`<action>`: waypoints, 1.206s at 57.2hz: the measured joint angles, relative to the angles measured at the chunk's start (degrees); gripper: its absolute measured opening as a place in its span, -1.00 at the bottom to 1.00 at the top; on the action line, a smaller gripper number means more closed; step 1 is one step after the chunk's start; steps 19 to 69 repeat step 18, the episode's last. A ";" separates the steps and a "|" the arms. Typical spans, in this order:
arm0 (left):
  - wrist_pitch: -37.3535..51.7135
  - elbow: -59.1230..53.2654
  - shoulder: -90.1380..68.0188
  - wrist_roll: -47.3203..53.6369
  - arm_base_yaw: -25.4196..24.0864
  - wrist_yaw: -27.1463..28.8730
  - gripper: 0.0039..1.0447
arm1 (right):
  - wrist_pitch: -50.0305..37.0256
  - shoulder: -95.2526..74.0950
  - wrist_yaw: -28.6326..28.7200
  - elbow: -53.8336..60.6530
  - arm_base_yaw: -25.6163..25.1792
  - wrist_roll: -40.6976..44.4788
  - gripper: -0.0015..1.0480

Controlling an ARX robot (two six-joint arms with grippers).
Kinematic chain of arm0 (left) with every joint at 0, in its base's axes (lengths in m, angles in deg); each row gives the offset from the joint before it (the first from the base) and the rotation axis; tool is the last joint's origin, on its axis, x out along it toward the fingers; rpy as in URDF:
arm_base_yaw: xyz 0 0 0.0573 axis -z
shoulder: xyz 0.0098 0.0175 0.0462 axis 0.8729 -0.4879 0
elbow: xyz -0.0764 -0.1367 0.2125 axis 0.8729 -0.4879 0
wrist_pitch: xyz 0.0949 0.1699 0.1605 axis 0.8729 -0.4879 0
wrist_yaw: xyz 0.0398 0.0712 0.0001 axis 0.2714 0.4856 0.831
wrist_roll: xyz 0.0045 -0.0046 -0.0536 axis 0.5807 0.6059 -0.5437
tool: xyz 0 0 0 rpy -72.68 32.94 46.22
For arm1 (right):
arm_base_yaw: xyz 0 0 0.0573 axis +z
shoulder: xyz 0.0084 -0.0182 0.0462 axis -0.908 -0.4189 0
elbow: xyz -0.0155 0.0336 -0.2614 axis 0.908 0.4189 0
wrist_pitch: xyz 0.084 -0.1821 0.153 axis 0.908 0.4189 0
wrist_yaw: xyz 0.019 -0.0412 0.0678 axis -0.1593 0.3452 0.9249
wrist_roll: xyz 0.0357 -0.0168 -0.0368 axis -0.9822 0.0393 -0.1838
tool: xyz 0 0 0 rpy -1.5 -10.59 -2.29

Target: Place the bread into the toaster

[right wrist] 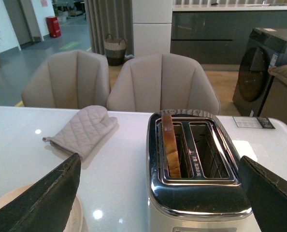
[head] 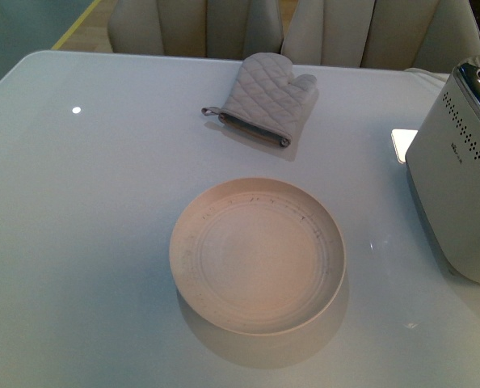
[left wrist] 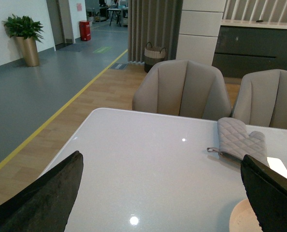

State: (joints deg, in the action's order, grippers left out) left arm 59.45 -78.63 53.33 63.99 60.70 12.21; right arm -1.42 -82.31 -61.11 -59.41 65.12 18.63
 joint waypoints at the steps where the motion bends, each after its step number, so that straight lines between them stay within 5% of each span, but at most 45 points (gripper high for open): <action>1: 0.00 0.00 0.00 0.00 0.00 0.00 0.86 | 0.00 0.00 0.00 0.00 0.00 0.00 0.83; 69: 0.00 0.00 0.00 0.00 0.00 0.00 0.86 | 0.00 0.00 0.00 0.00 0.00 0.00 0.83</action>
